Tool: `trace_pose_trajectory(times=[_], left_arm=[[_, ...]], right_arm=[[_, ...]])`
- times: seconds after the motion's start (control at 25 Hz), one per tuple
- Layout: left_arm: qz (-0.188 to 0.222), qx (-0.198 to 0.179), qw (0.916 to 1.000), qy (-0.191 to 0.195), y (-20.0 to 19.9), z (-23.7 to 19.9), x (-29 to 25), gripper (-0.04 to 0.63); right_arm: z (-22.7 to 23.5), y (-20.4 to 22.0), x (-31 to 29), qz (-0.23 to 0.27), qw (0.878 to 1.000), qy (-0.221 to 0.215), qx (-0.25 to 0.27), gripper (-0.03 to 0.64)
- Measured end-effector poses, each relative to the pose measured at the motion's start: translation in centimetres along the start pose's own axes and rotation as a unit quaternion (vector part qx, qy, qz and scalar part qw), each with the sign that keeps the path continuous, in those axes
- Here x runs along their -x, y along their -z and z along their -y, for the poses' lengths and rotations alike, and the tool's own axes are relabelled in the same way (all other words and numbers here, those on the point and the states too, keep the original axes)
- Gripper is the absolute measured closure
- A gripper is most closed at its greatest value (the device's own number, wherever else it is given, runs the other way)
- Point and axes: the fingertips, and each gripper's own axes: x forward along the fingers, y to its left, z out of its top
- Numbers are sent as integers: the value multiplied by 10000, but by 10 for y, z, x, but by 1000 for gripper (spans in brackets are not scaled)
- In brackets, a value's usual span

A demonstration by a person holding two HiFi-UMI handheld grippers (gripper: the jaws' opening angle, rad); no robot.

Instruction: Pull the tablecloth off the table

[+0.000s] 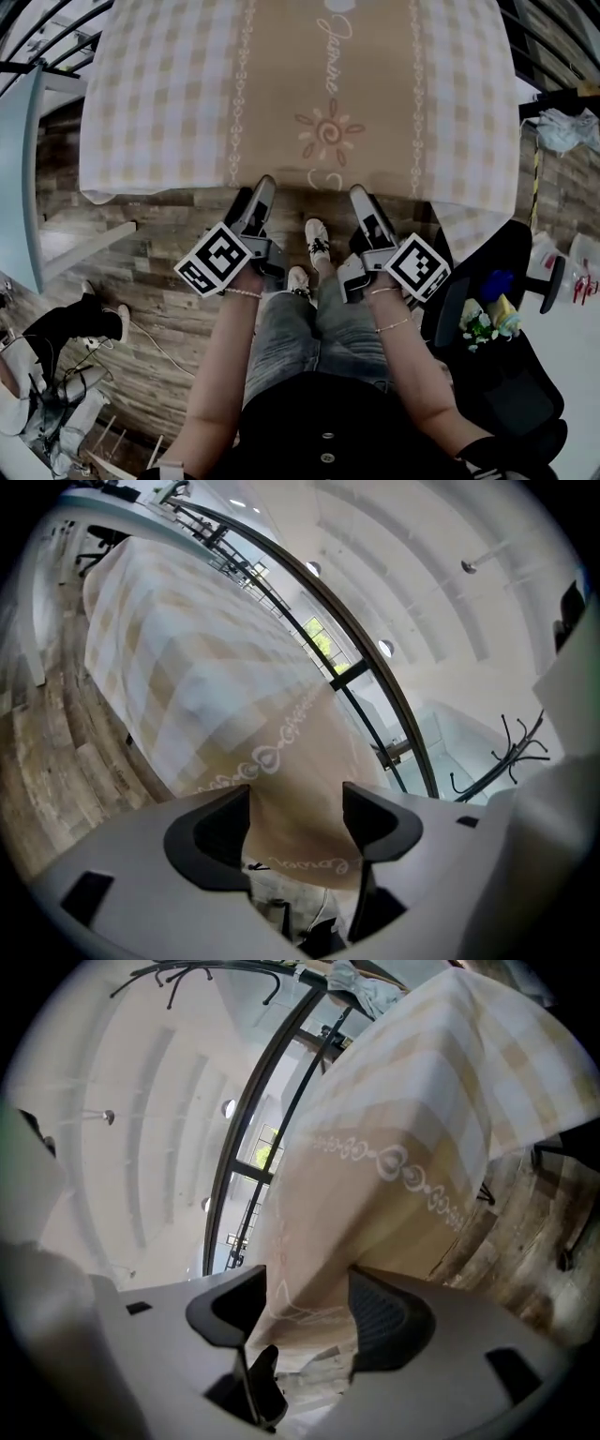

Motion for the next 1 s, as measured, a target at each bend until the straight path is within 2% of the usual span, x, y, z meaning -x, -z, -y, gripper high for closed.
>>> trace_pose_trajectory(times=[0.2, 0.4, 0.68, 0.8, 1.0], left_arm=[[60, 349, 9992, -195, 2, -7, -10, 298], [55, 435, 9990, -110, 2, -5, -16, 298], [185, 546, 9981, 218, 2, -4, -20, 298], [181, 566, 9977, 318, 2, -1, -19, 333], [167, 593, 9974, 387, 4, 1, -16, 355]], right_arm=[[15, -4, -2, 114, 9985, 308, -446, 362], [25, -12, -9, 216, 9972, 493, -525, 362], [24, -15, -16, 333, 9984, 285, -347, 368], [23, -15, -14, 361, 9984, 238, -372, 384], [24, -14, -12, 398, 9978, 283, -446, 394]])
